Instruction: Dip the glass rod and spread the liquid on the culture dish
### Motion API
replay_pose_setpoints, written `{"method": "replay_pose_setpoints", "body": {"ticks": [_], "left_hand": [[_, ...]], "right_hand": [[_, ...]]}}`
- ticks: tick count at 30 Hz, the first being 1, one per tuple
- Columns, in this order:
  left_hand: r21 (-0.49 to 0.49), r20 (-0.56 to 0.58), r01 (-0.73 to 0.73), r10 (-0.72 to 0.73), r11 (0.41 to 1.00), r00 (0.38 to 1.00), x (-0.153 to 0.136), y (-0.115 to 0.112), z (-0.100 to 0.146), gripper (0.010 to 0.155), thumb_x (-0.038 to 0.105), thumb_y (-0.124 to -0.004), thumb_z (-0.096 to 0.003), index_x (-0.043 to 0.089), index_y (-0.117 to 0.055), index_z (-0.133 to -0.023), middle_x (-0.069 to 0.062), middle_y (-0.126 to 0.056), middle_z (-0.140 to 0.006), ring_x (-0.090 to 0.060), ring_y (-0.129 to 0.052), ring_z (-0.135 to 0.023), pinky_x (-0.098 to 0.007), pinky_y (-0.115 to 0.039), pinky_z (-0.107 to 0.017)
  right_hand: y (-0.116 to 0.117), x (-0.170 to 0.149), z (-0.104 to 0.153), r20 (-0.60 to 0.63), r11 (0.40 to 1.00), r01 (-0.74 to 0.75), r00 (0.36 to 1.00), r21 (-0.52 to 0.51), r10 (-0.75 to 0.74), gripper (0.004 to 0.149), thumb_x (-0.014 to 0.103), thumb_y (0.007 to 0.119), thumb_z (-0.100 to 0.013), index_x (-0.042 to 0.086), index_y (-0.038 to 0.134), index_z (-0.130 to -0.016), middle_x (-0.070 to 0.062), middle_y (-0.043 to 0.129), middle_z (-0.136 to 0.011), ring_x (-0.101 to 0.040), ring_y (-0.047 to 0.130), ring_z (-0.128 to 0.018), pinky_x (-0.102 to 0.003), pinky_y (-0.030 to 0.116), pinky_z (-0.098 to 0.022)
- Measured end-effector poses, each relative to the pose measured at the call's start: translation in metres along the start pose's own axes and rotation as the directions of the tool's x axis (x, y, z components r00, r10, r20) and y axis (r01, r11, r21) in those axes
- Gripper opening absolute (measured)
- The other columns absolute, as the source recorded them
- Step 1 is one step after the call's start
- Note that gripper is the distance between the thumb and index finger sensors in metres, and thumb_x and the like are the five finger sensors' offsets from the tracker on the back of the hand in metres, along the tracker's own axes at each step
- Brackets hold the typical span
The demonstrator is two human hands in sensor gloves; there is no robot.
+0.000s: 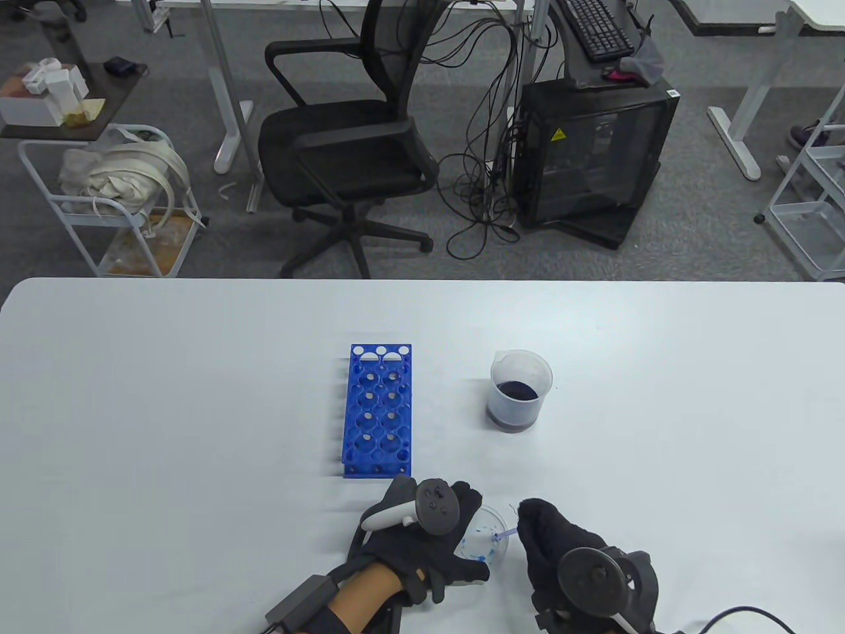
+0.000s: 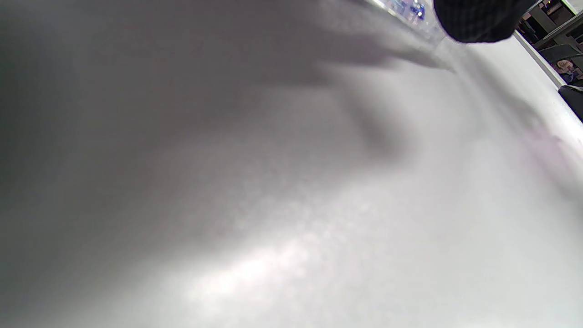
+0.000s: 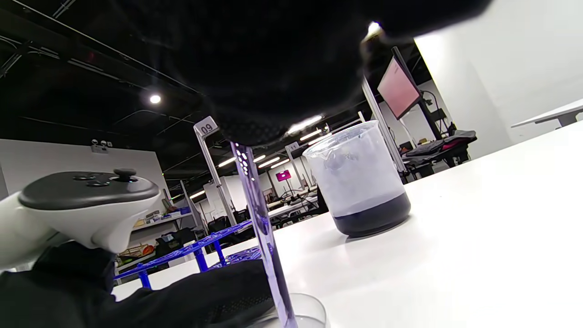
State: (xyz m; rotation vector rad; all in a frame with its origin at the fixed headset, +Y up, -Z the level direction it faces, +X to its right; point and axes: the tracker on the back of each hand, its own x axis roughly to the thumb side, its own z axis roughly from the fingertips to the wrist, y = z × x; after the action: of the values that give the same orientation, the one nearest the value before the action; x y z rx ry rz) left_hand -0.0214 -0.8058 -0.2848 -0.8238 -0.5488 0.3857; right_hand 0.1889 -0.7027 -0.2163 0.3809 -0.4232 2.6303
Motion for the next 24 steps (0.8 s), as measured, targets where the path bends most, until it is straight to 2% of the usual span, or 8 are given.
{"method": "replay_pose_setpoints", "body": {"ticks": [9,13,16,17,18,20,22,24], "left_hand": [[0.0,0.0,0.0,0.0,1.0,1.0,0.0,0.0,0.0,0.106,0.076,-0.062,-0.0561,0.039,0.024,-0.107,0.008,0.029,-0.116,-0.021,0.032,-0.096,-0.058,0.023,-0.058],[0.006,0.004,-0.001,0.001,1.0,1.0,0.0,0.0,0.001,0.106,0.076,-0.062,-0.0562,0.038,0.023,-0.107,0.007,0.028,-0.117,-0.022,0.031,-0.097,-0.059,0.022,-0.059],[0.029,0.026,-0.01,0.009,1.0,1.0,0.0,0.002,0.004,0.107,0.075,-0.064,-0.056,0.036,0.021,-0.108,0.005,0.027,-0.117,-0.024,0.028,-0.099,-0.061,0.02,-0.059],[0.051,0.06,-0.044,0.041,0.998,0.997,0.0,0.005,0.008,0.107,0.075,-0.064,-0.0563,0.035,0.02,-0.109,0.004,0.027,-0.117,-0.028,0.028,-0.098,-0.062,0.02,-0.059],[0.104,0.112,-0.099,0.087,0.99,0.99,0.001,0.009,0.013,0.096,0.073,-0.065,-0.0571,0.035,0.003,-0.112,0.003,0.025,-0.118,-0.028,0.027,-0.099,-0.062,0.019,-0.059],[0.186,0.226,-0.226,0.182,0.956,0.957,0.008,0.02,0.029,0.097,0.069,-0.068,-0.0595,0.034,0.005,-0.114,0.003,0.019,-0.122,-0.031,0.022,-0.102,-0.063,0.016,-0.061],[0.264,0.325,-0.29,0.198,0.92,0.925,0.019,0.029,0.046,0.093,0.06,-0.071,-0.0627,0.034,-0.001,-0.118,0.003,0.003,-0.128,-0.031,0.009,-0.107,-0.063,0.011,-0.065],[0.366,0.362,-0.281,0.142,0.887,0.921,0.031,0.032,0.063,0.08,0.055,-0.074,-0.0644,0.035,-0.019,-0.12,0.005,-0.02,-0.131,-0.03,-0.012,-0.111,-0.064,0.003,-0.071]], "right_hand": [[0.006,0.013,0.003,0.036,0.999,0.031,0.999,0.029,-0.032,0.037,0.039,0.067,-0.048,0.024,0.063,-0.081,-0.001,0.092,-0.069,-0.01,0.097,-0.017,-0.034,0.083,-0.01],[-0.008,0.008,0.002,0.047,0.997,0.039,0.998,-0.072,-0.036,0.037,0.04,0.066,-0.049,0.024,0.062,-0.082,0.0,0.091,-0.069,-0.01,0.097,-0.018,-0.033,0.083,-0.011],[-0.022,0.007,0.0,0.052,0.991,-0.012,0.998,-0.134,0.019,0.038,0.041,0.068,-0.049,0.023,0.064,-0.082,0.0,0.092,-0.066,-0.01,0.097,-0.017,-0.034,0.083,-0.011],[-0.026,0.007,0.0,0.057,0.987,-0.052,0.997,-0.151,0.061,0.038,0.041,0.067,-0.049,0.023,0.064,-0.082,-0.001,0.092,-0.065,-0.01,0.097,-0.017,-0.034,0.083,-0.01],[-0.029,0.008,0.0,0.06,0.983,-0.086,0.993,-0.159,0.097,0.037,0.041,0.068,-0.049,0.022,0.065,-0.081,-0.001,0.093,-0.064,-0.01,0.097,-0.016,-0.034,0.083,-0.01],[-0.032,0.01,0.0,0.071,0.979,-0.124,0.988,-0.161,0.137,0.038,0.041,0.069,-0.048,0.022,0.066,-0.081,0.0,0.094,-0.06,-0.01,0.096,-0.015,-0.034,0.083,-0.009],[-0.031,0.013,0.0,0.081,0.984,-0.121,0.988,-0.134,0.133,0.039,0.042,0.072,-0.047,0.021,0.069,-0.08,0.0,0.095,-0.057,-0.01,0.096,-0.012,-0.034,0.083,-0.008],[-0.028,0.017,0.001,0.088,0.992,-0.084,0.992,-0.095,0.092,0.04,0.043,0.074,-0.046,0.02,0.072,-0.078,0.001,0.096,-0.053,-0.01,0.096,-0.01,-0.035,0.082,-0.007]]}}
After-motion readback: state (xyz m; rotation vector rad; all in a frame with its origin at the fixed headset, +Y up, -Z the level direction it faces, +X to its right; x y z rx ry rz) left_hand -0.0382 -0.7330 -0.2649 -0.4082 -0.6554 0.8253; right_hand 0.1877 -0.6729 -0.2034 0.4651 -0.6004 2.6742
